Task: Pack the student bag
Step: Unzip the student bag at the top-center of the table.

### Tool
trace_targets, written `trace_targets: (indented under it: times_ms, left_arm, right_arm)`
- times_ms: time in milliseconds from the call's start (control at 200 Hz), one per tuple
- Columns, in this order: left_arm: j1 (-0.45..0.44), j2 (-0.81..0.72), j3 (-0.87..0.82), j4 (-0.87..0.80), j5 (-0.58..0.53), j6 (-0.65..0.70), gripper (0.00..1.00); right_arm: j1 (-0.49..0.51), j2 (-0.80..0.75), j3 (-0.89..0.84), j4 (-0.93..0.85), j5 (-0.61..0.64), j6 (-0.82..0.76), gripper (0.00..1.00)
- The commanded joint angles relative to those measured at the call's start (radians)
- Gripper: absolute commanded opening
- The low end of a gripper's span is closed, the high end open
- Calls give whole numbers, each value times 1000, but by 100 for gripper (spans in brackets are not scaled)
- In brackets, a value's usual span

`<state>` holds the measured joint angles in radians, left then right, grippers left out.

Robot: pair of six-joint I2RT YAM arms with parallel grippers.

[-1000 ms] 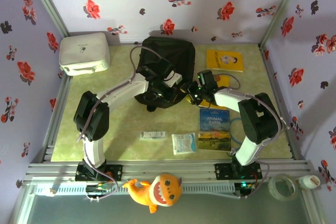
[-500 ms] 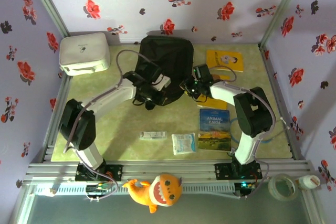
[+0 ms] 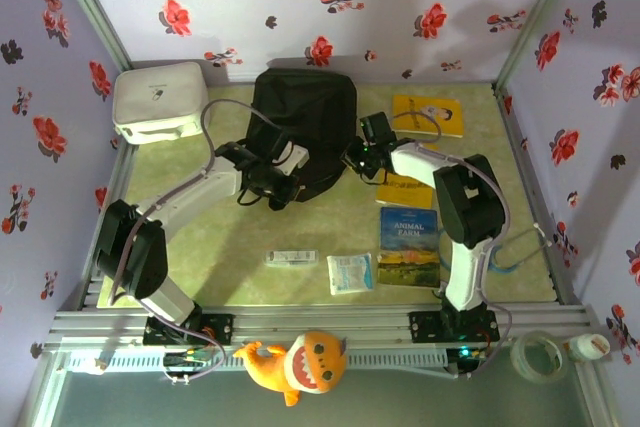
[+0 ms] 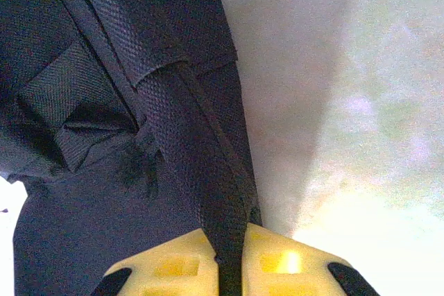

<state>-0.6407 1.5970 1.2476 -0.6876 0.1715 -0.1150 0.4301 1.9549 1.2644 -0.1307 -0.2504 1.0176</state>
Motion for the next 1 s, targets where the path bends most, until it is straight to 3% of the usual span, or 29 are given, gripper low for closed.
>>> trace_targets:
  times_ms: [0, 365, 505, 690, 875, 995]
  left_arm:
    - [12, -18, -14, -50, 1, 31, 0]
    - [95, -63, -75, -79, -30, 52, 0]
    - [87, -46, -52, -58, 24, 40, 0]
    - [16, 20, 64, -34, 69, 13, 0]
    - [-49, 107, 184, -39, 84, 6, 0]
    - [-69, 152, 224, -33, 100, 0, 0]
  right_arm:
    - [-10, 30, 42, -12, 107, -51, 12]
    - [-46, 114, 172, -66, 168, -159, 11]
    - [-63, 141, 222, -49, 132, -181, 15]
    - [-91, 54, 194, -104, 53, -164, 37]
    - [-113, -137, 13, -119, 27, -97, 63]
    - [-115, -238, -113, -105, -13, -15, 72]
